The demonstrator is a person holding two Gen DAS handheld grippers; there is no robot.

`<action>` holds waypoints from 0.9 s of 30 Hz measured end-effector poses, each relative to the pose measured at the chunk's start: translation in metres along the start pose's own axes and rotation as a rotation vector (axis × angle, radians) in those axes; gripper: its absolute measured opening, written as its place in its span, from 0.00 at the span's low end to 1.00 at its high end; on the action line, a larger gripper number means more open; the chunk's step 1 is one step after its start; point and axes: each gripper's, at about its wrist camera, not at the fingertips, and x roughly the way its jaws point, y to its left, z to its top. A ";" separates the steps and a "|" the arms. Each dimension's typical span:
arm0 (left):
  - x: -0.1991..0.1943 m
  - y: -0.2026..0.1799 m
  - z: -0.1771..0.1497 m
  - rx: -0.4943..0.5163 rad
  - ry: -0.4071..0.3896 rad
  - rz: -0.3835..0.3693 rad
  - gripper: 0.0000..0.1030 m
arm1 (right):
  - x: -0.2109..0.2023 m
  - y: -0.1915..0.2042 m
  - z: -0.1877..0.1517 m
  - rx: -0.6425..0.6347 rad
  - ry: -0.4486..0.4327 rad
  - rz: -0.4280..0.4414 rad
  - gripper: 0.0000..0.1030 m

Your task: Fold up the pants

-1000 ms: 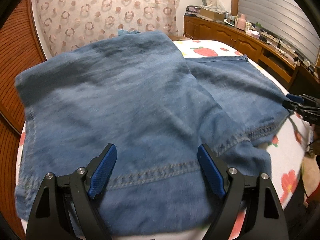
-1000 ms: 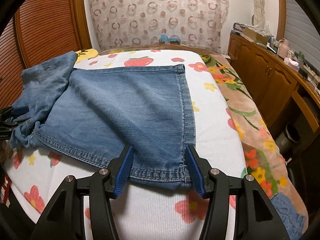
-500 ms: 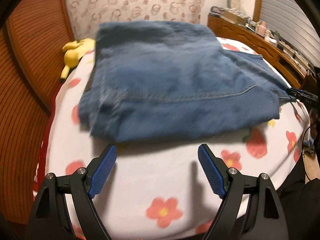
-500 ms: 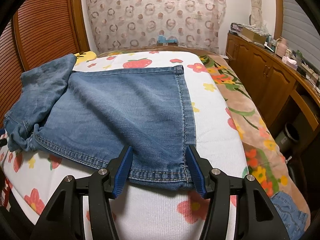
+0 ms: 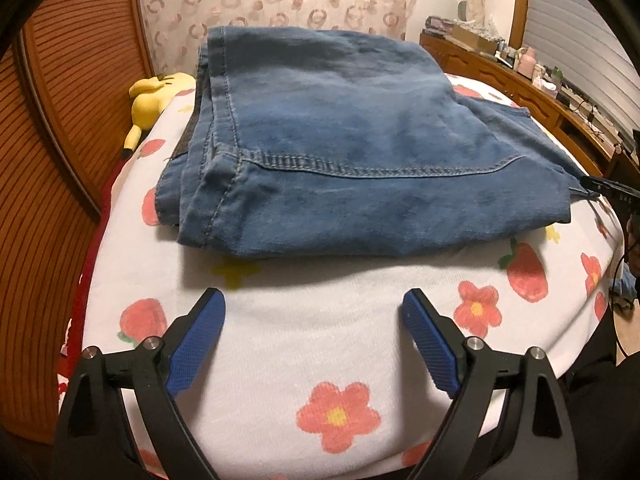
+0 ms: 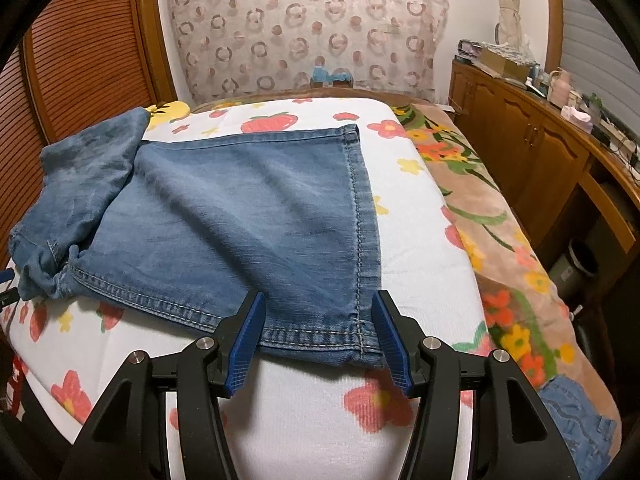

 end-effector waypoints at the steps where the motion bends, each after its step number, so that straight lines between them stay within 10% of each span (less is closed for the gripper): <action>1: 0.000 -0.001 0.001 -0.002 -0.007 0.001 0.87 | 0.000 0.000 0.000 0.003 0.001 -0.003 0.56; 13: -0.001 -0.002 -0.003 -0.023 -0.049 0.017 0.87 | 0.002 -0.003 -0.002 0.003 -0.006 -0.015 0.56; 19: -0.002 -0.002 -0.001 -0.045 -0.036 0.028 0.87 | -0.001 0.001 -0.001 -0.014 0.002 0.050 0.13; 27: -0.018 0.004 0.004 -0.088 -0.083 0.012 0.87 | -0.023 0.020 0.023 -0.060 -0.084 0.091 0.11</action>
